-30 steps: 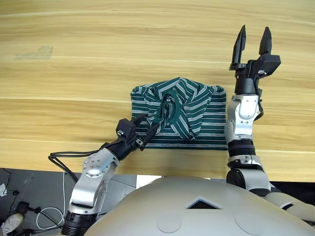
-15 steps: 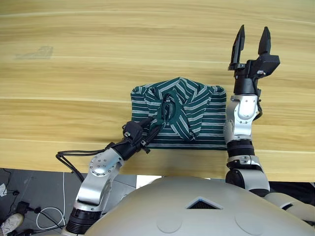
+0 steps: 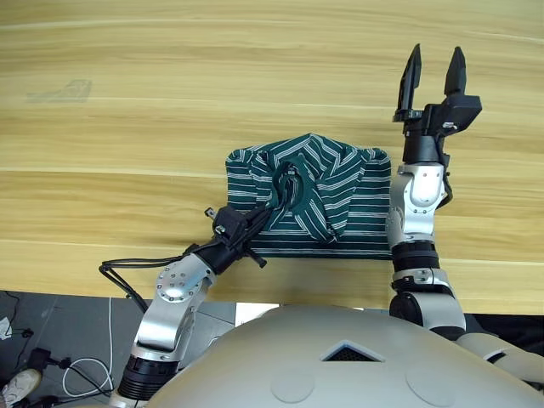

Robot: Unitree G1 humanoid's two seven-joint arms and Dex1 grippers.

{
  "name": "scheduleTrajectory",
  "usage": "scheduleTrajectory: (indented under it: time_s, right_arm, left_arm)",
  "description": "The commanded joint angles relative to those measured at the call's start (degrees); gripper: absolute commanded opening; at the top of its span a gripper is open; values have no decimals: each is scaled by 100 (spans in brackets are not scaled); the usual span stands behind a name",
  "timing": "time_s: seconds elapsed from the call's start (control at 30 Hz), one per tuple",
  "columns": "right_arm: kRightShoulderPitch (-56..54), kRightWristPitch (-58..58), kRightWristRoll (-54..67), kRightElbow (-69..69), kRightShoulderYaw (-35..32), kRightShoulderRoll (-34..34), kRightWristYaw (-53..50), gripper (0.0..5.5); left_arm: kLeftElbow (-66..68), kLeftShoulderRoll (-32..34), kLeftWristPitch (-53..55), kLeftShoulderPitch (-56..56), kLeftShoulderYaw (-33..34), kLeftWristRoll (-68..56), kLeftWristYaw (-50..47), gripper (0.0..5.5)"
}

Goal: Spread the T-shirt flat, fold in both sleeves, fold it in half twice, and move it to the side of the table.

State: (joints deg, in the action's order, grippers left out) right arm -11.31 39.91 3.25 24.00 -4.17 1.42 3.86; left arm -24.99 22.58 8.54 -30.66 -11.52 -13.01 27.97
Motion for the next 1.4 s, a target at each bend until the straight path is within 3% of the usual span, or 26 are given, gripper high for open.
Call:
scheduleTrajectory:
  time_s: [0.03,0.33,0.7,1.0,1.4]
  right_arm:
    - [-99,-61,-26,92,23,-41,13,317]
    - [315,-587,-190,-839,480,-399,533,317]
    - [3073,-2634,562,-4005,1771,-1630,2290,317]
    - [3392,-2533,-45,-3376,2539,-1264,2102,317]
    - [3334,-2676,-112,-3103,2939,-1042,2055,317]
  left_arm:
    - [-69,-44,-75,172,64,73,-50,6]
    - [-315,135,210,1473,248,115,95,6]
    - [-184,667,569,2642,277,392,515,6]
    - [-250,669,737,3082,41,517,661,6]
    - [-176,471,843,3995,-200,540,716,6]
